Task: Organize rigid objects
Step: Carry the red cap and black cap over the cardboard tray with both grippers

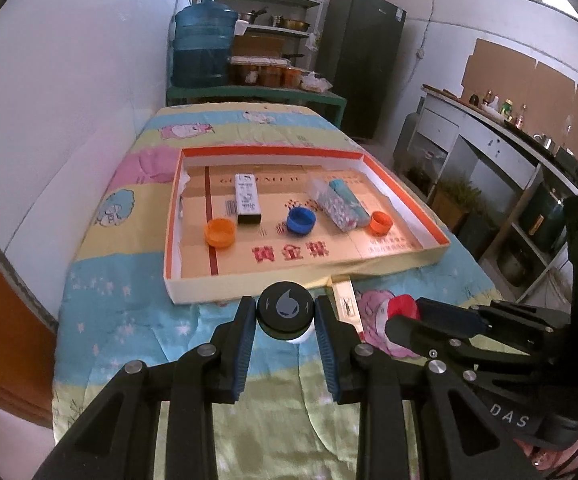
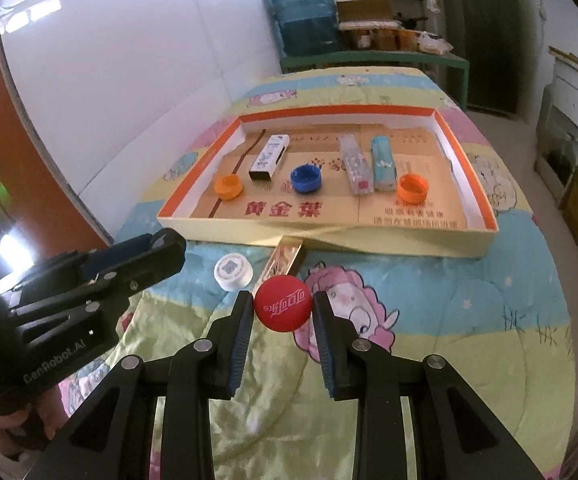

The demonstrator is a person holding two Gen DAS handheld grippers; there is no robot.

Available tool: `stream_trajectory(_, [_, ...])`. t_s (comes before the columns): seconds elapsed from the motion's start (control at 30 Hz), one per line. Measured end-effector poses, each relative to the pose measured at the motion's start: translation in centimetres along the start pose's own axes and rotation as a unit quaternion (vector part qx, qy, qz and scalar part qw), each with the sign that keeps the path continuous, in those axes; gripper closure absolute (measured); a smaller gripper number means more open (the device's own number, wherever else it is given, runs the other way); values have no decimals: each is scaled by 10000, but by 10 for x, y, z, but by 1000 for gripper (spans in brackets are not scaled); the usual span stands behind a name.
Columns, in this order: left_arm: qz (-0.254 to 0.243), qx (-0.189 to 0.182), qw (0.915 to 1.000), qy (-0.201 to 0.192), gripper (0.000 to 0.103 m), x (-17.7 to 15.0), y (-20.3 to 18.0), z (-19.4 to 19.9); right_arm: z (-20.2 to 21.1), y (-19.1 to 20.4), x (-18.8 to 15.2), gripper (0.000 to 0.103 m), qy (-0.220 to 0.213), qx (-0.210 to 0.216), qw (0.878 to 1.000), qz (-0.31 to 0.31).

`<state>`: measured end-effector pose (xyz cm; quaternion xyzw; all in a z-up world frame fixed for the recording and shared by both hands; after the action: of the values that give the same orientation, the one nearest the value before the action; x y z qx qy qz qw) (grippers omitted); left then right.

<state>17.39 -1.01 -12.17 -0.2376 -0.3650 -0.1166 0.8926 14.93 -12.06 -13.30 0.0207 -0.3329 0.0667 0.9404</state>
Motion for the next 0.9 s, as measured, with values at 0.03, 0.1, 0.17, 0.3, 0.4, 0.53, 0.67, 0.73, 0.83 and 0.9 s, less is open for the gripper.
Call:
stream_trajectory(0.03, [15, -5, 10000, -14, 73, 3, 1, -1, 0, 0, 2, 72, -15, -9, 10000, 3])
stream_trajectory(0.1, [22, 3, 10000, -39, 73, 8, 3, -3, -1, -2, 7, 72, -52, -31, 10000, 2])
stream_trajectory(0.17, [34, -6, 10000, -47, 73, 12, 5, -5, -1, -4, 10, 72, -69, -41, 10000, -5])
stream_trajectory(0.3, [49, -2, 10000, -58, 73, 22, 8, -13, -7, -9, 21, 72, -94, -65, 9999, -35])
stream_trajectory(0.4, [55, -8, 10000, -64, 73, 28, 9, -17, -11, -12, 28, 72, -126, -76, 9999, -46])
stream_trajectory(0.53, [28, -22, 10000, -50, 73, 35, 10, -26, -17, -16, 40, 72, -183, -81, 9998, -67])
stream_trajectory(0.67, [22, -12, 10000, -32, 73, 40, 12, -32, -22, -20, 50, 72, -224, -95, 9997, -79])
stream_trajectory(0.73, [33, -9, 10000, -9, 73, 42, 13, -36, -26, -23, 54, 72, -230, -92, 9997, -86])
stream_trajectory(0.83, [32, 24, 10000, 21, 73, 44, 14, -41, -31, -25, 59, 72, -227, -87, 9997, -88])
stream_trajectory(0.9, [37, 60, 10000, 57, 73, 45, 16, -45, -35, -26, 62, 72, -220, -85, 9997, -84])
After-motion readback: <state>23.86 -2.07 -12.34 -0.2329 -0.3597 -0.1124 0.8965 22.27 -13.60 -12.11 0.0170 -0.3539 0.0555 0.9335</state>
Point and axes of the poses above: each gripper's, at about its wrist camera, not at the fingertips, and z roughly against the way its jaws point, y to its left, x to its top, the point moved 8 cm from there along -z, roughly the way its jaws point, and after that the axes turned 15 degrees about -x, right-handed, at the moved point
